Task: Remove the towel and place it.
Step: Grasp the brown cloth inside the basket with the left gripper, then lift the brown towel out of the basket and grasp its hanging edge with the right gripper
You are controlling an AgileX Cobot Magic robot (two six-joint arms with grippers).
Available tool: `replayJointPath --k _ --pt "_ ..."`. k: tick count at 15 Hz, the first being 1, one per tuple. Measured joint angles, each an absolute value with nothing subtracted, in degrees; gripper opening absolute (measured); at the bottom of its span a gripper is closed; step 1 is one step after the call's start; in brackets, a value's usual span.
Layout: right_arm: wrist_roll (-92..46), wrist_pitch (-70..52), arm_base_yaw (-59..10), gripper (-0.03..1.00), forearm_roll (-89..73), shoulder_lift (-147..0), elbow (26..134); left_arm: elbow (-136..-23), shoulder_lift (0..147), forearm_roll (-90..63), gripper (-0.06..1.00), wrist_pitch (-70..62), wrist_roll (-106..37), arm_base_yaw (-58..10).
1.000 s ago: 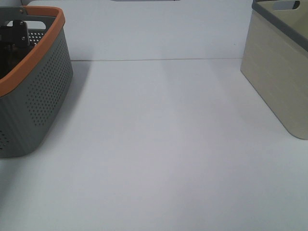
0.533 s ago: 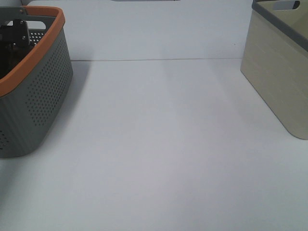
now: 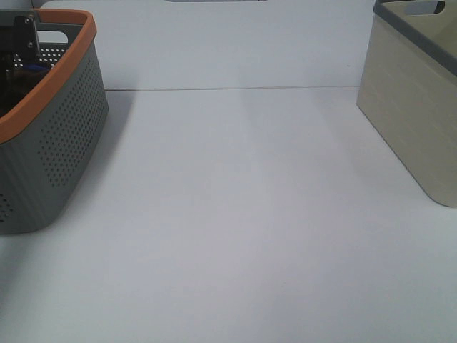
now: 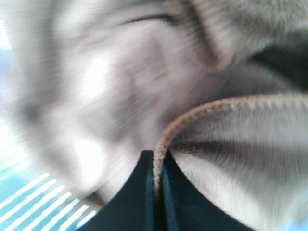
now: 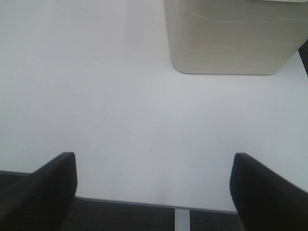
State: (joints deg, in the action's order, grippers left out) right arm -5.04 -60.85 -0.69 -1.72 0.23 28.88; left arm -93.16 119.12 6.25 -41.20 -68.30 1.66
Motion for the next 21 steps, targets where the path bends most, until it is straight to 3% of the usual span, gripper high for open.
replayJointPath --k 9,18,21 --pt "-5.04 -60.85 -0.69 0.76 -1.72 0.23 28.88 -93.16 92.19 -1.38 0.0 -56.72 -68.3 1.66" --pt "-5.04 -60.85 -0.69 0.76 -1.72 0.23 28.88 -93.16 74.43 -2.52 0.0 -51.62 -68.53 1.2" --pt "-5.04 -60.85 -0.69 0.76 -1.72 0.23 28.88 -93.91 72.48 -2.81 0.0 -47.04 -70.65 -1.83"
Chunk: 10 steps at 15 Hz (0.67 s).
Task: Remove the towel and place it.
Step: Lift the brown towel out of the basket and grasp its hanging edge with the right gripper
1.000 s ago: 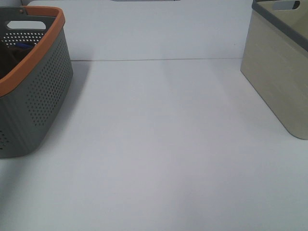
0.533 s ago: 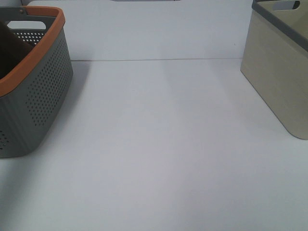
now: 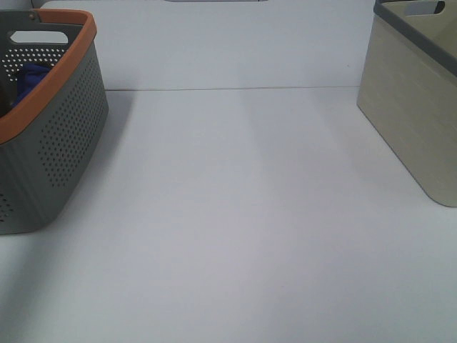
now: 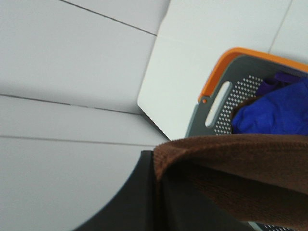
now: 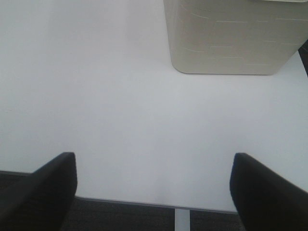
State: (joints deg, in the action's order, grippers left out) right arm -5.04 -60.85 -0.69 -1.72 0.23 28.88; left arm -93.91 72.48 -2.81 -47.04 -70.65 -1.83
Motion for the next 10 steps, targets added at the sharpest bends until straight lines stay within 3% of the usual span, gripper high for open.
replayJointPath --k 5,6,10 --pt "-6.13 -59.47 -0.69 0.76 -2.75 0.17 29.45 -103.76 74.14 -4.53 0.0 -41.83 -73.11 -13.41" --pt "-10.2 -55.86 -0.69 0.76 -7.91 -1.95 30.14 -106.51 76.43 -4.87 0.0 -40.85 -75.29 -19.02" --pt "-21.14 -48.93 -0.69 0.76 -20.68 -9.45 30.19 -106.86 81.02 -4.98 0.0 -39.76 -80.96 -28.02"
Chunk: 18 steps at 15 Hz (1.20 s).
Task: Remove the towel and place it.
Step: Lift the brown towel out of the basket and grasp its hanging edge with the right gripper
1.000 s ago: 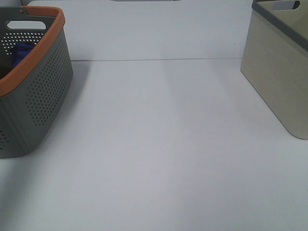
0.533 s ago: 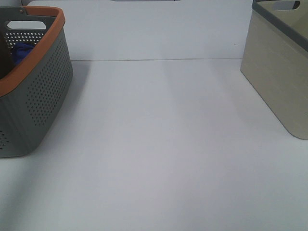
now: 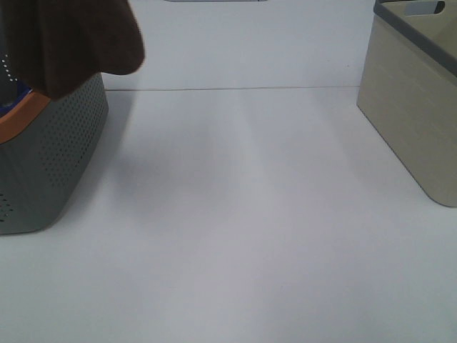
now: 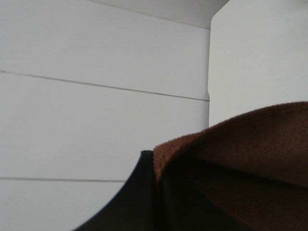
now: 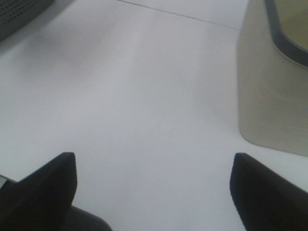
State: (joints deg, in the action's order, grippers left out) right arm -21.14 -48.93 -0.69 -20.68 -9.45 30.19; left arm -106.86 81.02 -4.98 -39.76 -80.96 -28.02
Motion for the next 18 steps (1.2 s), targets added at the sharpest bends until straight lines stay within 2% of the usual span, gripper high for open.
replayJointPath --k 11,16,18 --pt "-48.82 -37.64 -0.69 0.76 -44.06 -32.09 30.19 -106.86 92.76 -5.39 0.0 -33.75 -87.03 -39.59" --pt "-71.91 -34.03 -0.69 0.76 -62.8 -43.37 30.19 -106.86 95.23 -5.61 0.0 -33.12 -88.29 -41.88" --pt "-83.71 -33.75 -0.69 0.76 -76.03 -48.24 30.19 -106.86 96.31 -5.84 0.0 -32.83 -89.73 -42.8"
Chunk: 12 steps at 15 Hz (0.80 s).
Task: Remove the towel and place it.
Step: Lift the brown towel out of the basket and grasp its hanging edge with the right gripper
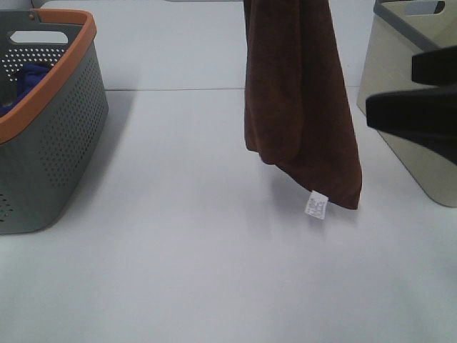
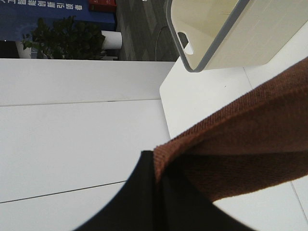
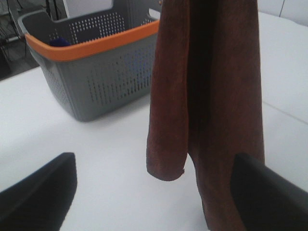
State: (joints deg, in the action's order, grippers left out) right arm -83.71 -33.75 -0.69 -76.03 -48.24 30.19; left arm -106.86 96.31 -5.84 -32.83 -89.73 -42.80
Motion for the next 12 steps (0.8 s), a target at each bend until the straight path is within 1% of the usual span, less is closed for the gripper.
replayJointPath --k 2,3,5,7,8,10,12 --pt "-93.79 -35.98 -0.69 0.76 -88.46 -52.77 30.19 -106.86 97.4 -5.96 0.0 -32.54 -90.13 -43.43" --pt "-96.09 -37.24 -0.69 0.76 -90.41 -53.8 30.19 -106.86 97.69 -6.02 0.0 -32.49 -90.24 -43.49" --pt "-102.96 -45.84 -0.69 0.76 -96.26 -58.84 30.19 -106.86 98.03 -6.59 0.0 -32.09 -90.24 -43.54" --pt "-107.95 -53.0 -0.69 0.76 -98.49 -63.2 30.19 -106.86 97.98 -7.22 0.0 -31.23 -90.24 -43.54" --pt "-109.89 -54.2 -0.69 0.76 -98.78 -65.6 30.19 -106.86 97.98 -7.56 0.0 -31.17 -90.24 -43.54" --pt "-113.96 -54.55 -0.69 0.76 -98.89 -71.39 31.34 -106.86 97.98 -8.42 0.0 -31.17 -90.24 -43.54" --pt "-114.59 -53.17 -0.69 0.76 -98.89 -76.03 33.86 -106.86 97.98 -8.42 0.0 -31.17 -90.24 -43.54"
